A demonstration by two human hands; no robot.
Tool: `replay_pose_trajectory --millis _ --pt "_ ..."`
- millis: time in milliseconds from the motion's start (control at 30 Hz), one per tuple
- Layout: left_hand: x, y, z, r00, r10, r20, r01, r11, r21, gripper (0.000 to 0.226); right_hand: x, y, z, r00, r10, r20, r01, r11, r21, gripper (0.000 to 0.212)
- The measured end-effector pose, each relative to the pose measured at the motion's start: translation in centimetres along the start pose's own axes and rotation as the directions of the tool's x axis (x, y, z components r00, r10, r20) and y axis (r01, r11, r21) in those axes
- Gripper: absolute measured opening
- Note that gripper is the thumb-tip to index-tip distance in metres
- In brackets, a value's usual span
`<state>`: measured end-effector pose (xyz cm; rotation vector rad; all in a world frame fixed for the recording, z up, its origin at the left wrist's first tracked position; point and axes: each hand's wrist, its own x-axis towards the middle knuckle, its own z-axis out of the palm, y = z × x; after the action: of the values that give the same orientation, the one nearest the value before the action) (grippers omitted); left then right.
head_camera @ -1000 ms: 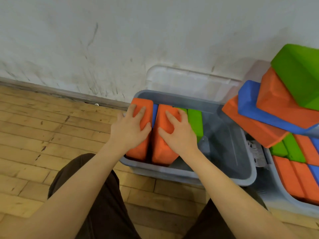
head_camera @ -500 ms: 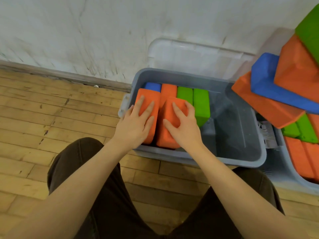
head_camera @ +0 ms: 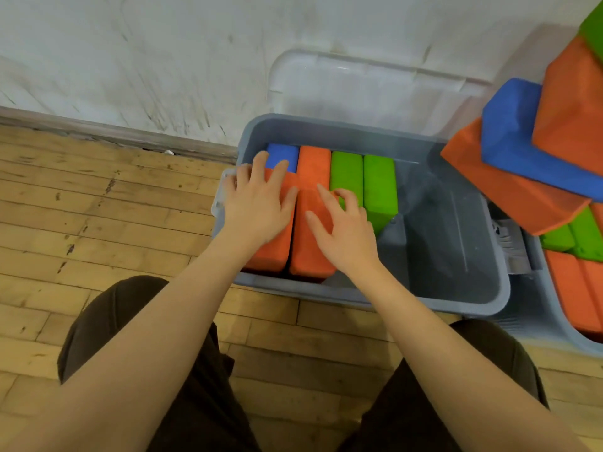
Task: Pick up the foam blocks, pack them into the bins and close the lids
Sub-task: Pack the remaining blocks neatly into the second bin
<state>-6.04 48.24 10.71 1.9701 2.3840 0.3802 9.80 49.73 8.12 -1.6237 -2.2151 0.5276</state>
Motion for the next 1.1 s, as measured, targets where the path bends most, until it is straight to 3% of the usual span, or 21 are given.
replay_pose_trajectory --millis 200,400,567,733,1100 --pt "1.5 -0.3 2.4 0.995 -0.005 0.104 0.008 1.000 -0.027 0.052 2.7 2.2 2.3 0.993 -0.030 0.115 0.045 0.990 -0.130 0.051" --pt "1.4 -1.3 4.5 0.992 0.009 0.128 -0.005 1.000 -0.029 0.056 5.1 3.1 4.1 0.989 -0.017 0.148 0.020 1.000 -0.020 0.045" --pt "1.4 -2.1 5.4 0.998 0.013 0.065 -0.010 0.999 -0.043 0.068 9.8 2.5 4.7 0.983 -0.113 0.145 0.127 0.988 -0.088 0.045" --pt "1.6 -2.0 5.6 0.998 0.011 0.055 -0.008 0.999 -0.051 0.066 12.8 1.8 6.6 0.936 -0.181 0.301 0.260 0.933 -0.248 0.046" --pt "1.8 -2.6 7.5 0.996 -0.006 0.087 0.012 0.997 -0.071 0.061 13.6 2.8 8.1 0.960 -0.200 0.195 0.248 0.931 -0.268 0.040"
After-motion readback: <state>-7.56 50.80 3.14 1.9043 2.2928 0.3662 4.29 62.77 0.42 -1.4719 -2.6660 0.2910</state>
